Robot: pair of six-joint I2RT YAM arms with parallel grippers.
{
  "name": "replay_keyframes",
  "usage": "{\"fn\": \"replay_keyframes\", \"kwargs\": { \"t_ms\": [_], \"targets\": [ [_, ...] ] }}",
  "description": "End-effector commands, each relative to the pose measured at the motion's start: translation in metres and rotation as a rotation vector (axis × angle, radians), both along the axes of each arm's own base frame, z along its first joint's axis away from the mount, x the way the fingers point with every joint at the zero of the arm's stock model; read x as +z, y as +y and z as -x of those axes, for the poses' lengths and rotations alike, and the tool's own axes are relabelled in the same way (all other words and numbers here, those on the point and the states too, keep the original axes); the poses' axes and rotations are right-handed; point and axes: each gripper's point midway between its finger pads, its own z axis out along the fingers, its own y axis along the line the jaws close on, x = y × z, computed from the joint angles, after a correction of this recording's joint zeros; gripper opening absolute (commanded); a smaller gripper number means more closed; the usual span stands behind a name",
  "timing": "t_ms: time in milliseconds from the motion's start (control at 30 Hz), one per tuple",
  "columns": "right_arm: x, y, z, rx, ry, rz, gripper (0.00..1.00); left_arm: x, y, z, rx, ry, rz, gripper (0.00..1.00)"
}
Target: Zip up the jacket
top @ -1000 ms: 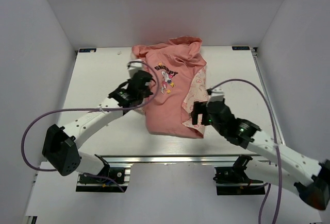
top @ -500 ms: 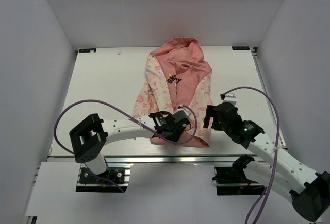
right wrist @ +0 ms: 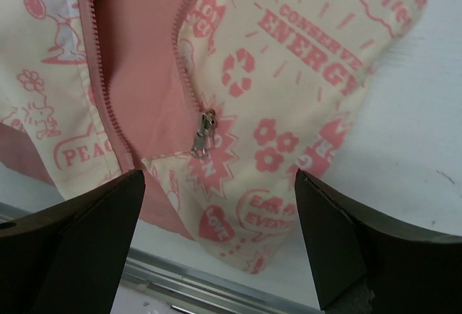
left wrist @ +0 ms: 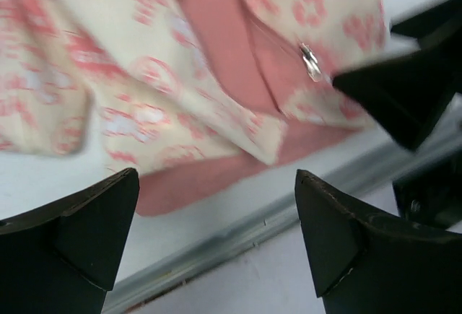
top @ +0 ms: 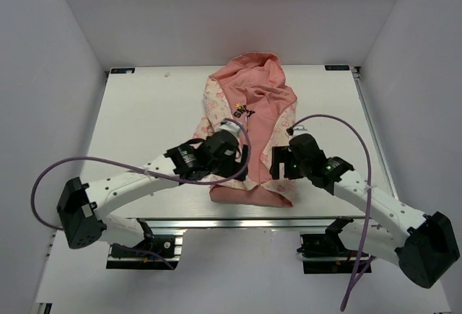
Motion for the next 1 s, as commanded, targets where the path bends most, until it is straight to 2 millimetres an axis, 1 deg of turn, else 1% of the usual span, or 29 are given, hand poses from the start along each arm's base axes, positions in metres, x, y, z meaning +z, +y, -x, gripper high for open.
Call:
{"fn": "replay_keyframes", "kwargs": {
  "t_ms": [0, 33, 67, 100, 133, 167, 200, 267, 333, 367, 433, 467, 500, 533, 600, 633, 667, 700, 767, 800, 867, 967],
  "targets": [
    [0.016, 0.023, -0.020, 0.044, -0.044, -0.042, 0.89, 0.003, 0.032, -0.034, 0.153, 0.028, 0.106, 0.98],
    [0.016, 0.025, -0.024, 0.040, -0.046, -0.040, 0.89, -0.002, 0.032, -0.034, 0.143, 0.072, 0.146, 0.98],
    [0.009, 0.028, -0.027, 0.033, -0.022, -0.033, 0.89, -0.010, 0.035, -0.041, 0.159, 0.094, 0.160, 0.98],
    [0.008, 0.031, -0.029, 0.033, -0.013, -0.034, 0.88, -0.018, 0.042, -0.052, 0.190, 0.102, 0.185, 0.98],
    [0.007, 0.037, -0.029, 0.049, -0.002, -0.046, 0.88, -0.022, 0.035, -0.050, 0.160, 0.134, 0.219, 0.98],
    [0.002, 0.041, -0.032, 0.056, 0.005, -0.043, 0.88, -0.029, 0.032, -0.052, 0.152, 0.151, 0.225, 0.98],
    [0.000, 0.043, -0.032, 0.048, 0.016, -0.045, 0.88, -0.025, 0.023, -0.058, 0.135, 0.131, 0.272, 0.98],
    [-0.011, 0.043, -0.034, 0.031, 0.035, -0.024, 0.88, -0.030, 0.008, -0.054, 0.080, 0.180, 0.315, 0.97],
    [-0.018, 0.044, -0.033, 0.018, 0.057, -0.025, 0.88, -0.023, -0.005, -0.056, 0.047, 0.185, 0.360, 0.95],
    [-0.025, 0.045, -0.031, 0.020, 0.070, -0.018, 0.87, -0.023, -0.010, -0.053, 0.020, 0.205, 0.376, 0.94],
    [-0.033, 0.049, -0.032, 0.023, 0.069, -0.028, 0.86, -0.028, -0.014, -0.055, 0.018, 0.216, 0.380, 0.91],
    [-0.041, 0.049, -0.032, 0.024, 0.083, -0.017, 0.86, -0.030, -0.015, -0.055, 0.014, 0.222, 0.379, 0.89],
    [-0.042, 0.052, -0.034, 0.023, 0.075, -0.021, 0.84, -0.038, -0.015, -0.055, 0.022, 0.239, 0.366, 0.85],
    [-0.045, 0.053, -0.035, 0.019, 0.078, -0.020, 0.82, -0.041, -0.016, -0.055, 0.022, 0.245, 0.362, 0.78],
    [-0.053, 0.053, -0.038, 0.015, 0.084, -0.006, 0.76, -0.051, -0.015, -0.056, 0.035, 0.264, 0.343, 0.66],
    [-0.056, 0.052, -0.040, 0.005, 0.086, 0.005, 0.72, -0.060, -0.014, -0.055, 0.045, 0.283, 0.326, 0.58],
    [-0.058, 0.052, -0.041, 0.004, 0.089, 0.011, 0.65, -0.064, -0.013, -0.054, 0.050, 0.290, 0.320, 0.54],
    [-0.059, 0.052, -0.041, 0.008, 0.092, 0.013, 0.61, -0.068, -0.013, -0.055, 0.053, 0.293, 0.315, 0.51],
    [-0.061, 0.055, -0.037, 0.035, 0.110, 0.011, 0.54, -0.079, -0.011, -0.055, 0.071, 0.312, 0.291, 0.47],
    [-0.061, 0.056, -0.036, 0.041, 0.116, 0.008, 0.51, -0.083, -0.007, -0.055, 0.090, 0.319, 0.268, 0.46],
    [-0.062, 0.057, -0.028, 0.060, 0.137, -0.005, 0.43, -0.091, -0.005, -0.054, 0.101, 0.336, 0.247, 0.43],
    [-0.063, 0.058, -0.018, 0.087, 0.151, -0.036, 0.34, -0.097, -0.001, -0.051, 0.107, 0.341, 0.238, 0.37]
  ]
}}
